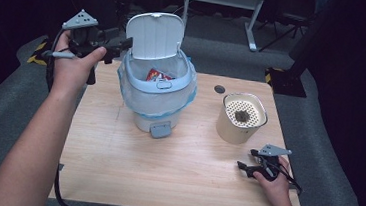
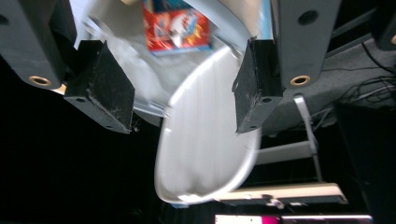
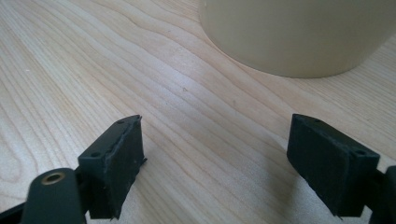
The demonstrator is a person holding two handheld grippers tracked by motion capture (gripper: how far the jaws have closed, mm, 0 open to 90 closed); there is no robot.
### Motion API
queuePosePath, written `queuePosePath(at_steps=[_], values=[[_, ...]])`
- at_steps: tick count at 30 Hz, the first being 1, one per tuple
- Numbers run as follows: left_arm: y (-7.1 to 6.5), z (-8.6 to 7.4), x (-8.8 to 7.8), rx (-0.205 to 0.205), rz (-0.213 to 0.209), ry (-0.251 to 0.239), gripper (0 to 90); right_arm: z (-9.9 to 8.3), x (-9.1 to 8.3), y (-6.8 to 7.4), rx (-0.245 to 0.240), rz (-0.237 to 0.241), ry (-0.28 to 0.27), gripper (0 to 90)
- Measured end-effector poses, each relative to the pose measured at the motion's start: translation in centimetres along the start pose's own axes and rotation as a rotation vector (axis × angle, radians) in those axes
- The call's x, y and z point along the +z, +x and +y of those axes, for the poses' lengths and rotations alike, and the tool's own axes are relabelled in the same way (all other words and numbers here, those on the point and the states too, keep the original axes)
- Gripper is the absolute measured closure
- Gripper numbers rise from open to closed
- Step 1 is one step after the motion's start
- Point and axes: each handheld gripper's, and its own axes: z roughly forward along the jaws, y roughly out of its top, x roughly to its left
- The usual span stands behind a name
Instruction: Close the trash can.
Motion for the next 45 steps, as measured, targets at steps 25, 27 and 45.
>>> queuePosePath(at_steps=[25, 27, 45], values=[[1.3, 0.5, 4.8, -0.007, 0.019, 0.06, 36.2, 0.0, 0.0, 0.0, 0.002, 0.0, -0.001, 18.8], [1.2, 0.5, 5.1, 0.014, 0.022, 0.071, 35.5, 0.0, 0.0, 0.0, 0.002, 0.0, 0.0, 18.8], [-0.5, -0.8, 2.6, 0.066, -0.133, 0.117, 43.4, 0.0, 0.0, 0.0, 0.0, 0.0, 0.0, 18.8]])
